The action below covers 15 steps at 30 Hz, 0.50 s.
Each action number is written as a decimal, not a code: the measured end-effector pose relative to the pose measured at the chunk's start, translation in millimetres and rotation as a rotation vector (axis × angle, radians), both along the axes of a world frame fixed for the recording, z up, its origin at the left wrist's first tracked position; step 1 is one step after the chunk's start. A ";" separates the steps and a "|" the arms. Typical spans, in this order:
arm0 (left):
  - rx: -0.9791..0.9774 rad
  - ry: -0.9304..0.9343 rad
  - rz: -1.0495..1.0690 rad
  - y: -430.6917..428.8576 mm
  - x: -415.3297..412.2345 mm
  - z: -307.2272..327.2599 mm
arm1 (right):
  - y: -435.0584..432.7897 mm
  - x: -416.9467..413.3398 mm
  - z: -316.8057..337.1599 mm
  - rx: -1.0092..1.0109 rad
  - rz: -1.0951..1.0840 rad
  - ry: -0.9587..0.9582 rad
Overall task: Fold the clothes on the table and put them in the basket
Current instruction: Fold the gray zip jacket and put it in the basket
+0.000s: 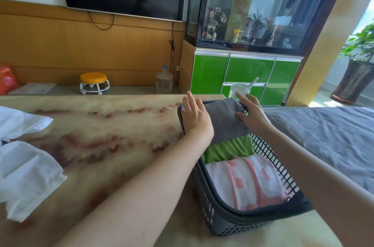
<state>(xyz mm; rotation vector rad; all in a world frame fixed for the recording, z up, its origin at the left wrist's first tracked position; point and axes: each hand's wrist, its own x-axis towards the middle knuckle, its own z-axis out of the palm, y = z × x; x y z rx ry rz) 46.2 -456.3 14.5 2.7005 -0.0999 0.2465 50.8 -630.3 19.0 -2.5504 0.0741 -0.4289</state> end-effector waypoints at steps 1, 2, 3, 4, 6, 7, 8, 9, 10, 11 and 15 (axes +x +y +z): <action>0.074 -0.053 -0.047 3.0 0.4 -0.5 | 1.1 -1.4 -0.1 -0.090 0.046 -0.063; 0.151 -0.057 -0.112 7.3 2.4 -2.3 | 2.3 -2.4 0.3 -0.176 0.106 -0.092; 0.208 -0.036 -0.186 11.8 4.4 -2.7 | 3.3 -3.8 1.2 -0.232 0.162 -0.078; 0.245 0.041 -0.228 12.6 1.9 0.7 | 3.5 -4.6 2.4 -0.282 0.194 -0.023; 0.271 0.163 -0.260 12.2 3.5 6.4 | 2.1 -3.5 5.2 -0.431 0.213 0.148; 0.279 0.216 -0.271 10.4 5.2 9.0 | 0.9 -1.0 6.9 -0.476 0.232 0.220; 0.291 0.269 -0.283 9.8 7.4 10.0 | 1.0 -0.1 7.2 -0.438 0.226 0.283; 0.325 0.298 -0.302 10.9 9.5 10.6 | 1.6 -0.1 6.6 -0.369 0.200 0.331; 0.357 0.298 -0.321 12.2 12.8 10.0 | 2.4 -0.6 4.4 -0.291 0.175 0.348; 0.402 0.280 -0.330 12.7 13.9 8.8 | 2.4 -0.3 0.3 -0.224 0.170 0.354; 0.584 0.193 -0.299 10.0 19.7 3.2 | 0.1 0.3 -15.6 -0.151 0.143 0.367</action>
